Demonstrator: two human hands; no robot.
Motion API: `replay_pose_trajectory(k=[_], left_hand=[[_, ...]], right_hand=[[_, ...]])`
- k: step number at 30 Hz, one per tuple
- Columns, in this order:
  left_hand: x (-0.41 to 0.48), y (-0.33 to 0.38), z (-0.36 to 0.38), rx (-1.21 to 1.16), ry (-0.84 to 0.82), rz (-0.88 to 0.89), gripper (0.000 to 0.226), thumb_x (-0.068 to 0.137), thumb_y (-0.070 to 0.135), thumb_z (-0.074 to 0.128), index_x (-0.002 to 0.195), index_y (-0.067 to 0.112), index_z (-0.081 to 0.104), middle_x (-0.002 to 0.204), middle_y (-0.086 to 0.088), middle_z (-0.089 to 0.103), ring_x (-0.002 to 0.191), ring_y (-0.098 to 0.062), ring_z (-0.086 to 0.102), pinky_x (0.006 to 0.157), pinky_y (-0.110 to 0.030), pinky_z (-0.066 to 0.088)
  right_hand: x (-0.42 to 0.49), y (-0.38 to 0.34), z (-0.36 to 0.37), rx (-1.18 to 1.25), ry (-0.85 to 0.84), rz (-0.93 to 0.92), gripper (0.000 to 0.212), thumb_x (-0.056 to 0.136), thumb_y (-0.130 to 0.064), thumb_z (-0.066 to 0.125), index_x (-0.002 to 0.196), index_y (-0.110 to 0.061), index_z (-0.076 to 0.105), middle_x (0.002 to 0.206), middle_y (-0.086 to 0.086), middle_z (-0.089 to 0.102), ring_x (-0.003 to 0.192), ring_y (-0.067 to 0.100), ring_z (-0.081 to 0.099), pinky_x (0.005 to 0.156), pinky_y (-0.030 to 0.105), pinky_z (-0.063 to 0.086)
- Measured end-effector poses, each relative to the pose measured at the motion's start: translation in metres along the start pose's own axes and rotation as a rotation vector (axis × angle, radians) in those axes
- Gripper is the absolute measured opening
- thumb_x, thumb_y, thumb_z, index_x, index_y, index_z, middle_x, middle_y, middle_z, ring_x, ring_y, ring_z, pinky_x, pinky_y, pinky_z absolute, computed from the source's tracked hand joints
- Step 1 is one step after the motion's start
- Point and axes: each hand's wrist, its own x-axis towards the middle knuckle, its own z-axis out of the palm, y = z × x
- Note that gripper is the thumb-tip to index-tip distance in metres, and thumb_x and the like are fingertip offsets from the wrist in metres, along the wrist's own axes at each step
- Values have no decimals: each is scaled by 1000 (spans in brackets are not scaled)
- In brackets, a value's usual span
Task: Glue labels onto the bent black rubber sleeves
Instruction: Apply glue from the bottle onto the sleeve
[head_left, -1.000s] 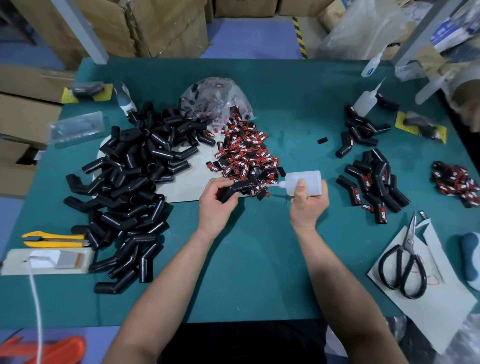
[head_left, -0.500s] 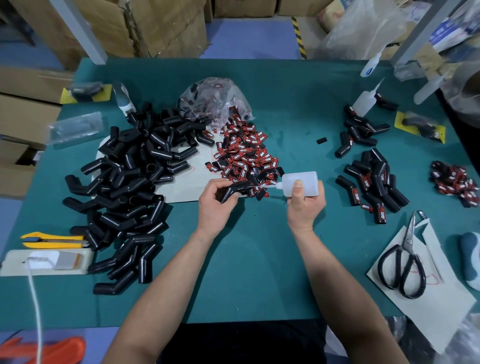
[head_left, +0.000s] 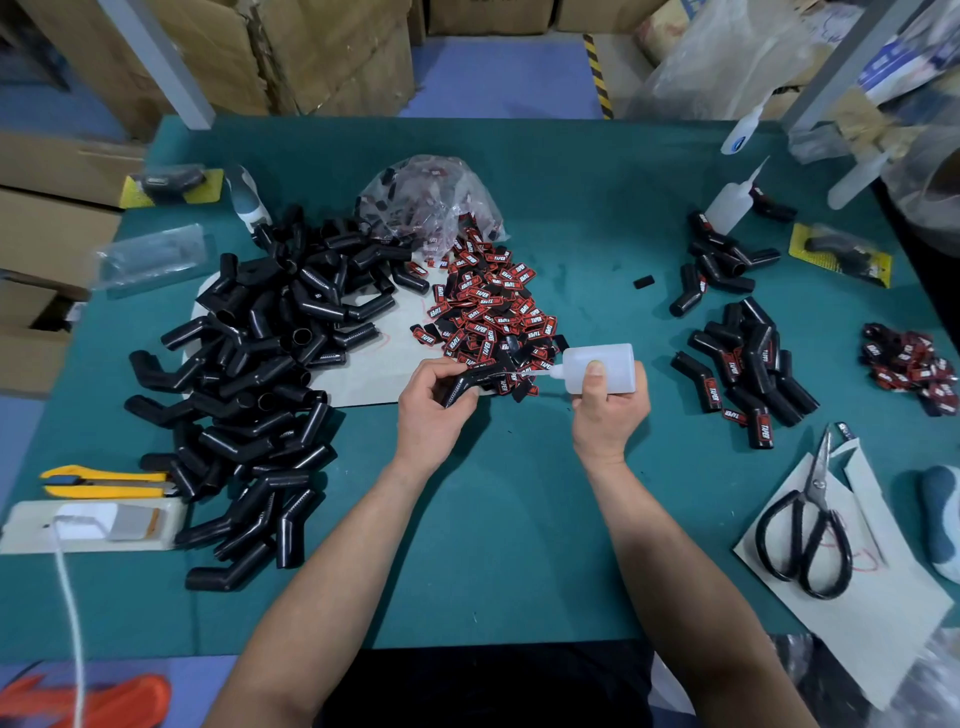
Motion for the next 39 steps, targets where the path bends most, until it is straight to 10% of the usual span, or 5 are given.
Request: replay_pose_trajectory(k=[28,39], left_hand=[[0,3,1,11,22,49,32,78,27,75,99,51,68,108,14,69,103,-23,68,93,-53,57],[4,-1,-3,-102,146,-41,41,84,7,77,96,45,69,105,16,72,99,-9,69,95,-29,55]], right_hand=[[0,-5,-1,41,-69,-5,25,80,-48,66,75,-28,51,64,-3,54,54,22,53,46,40,46],[12,-7,-6,-112,-393,0,22,75,-41,78,91,-47,64,84,-16,70,66,4,61,57,18,48]])
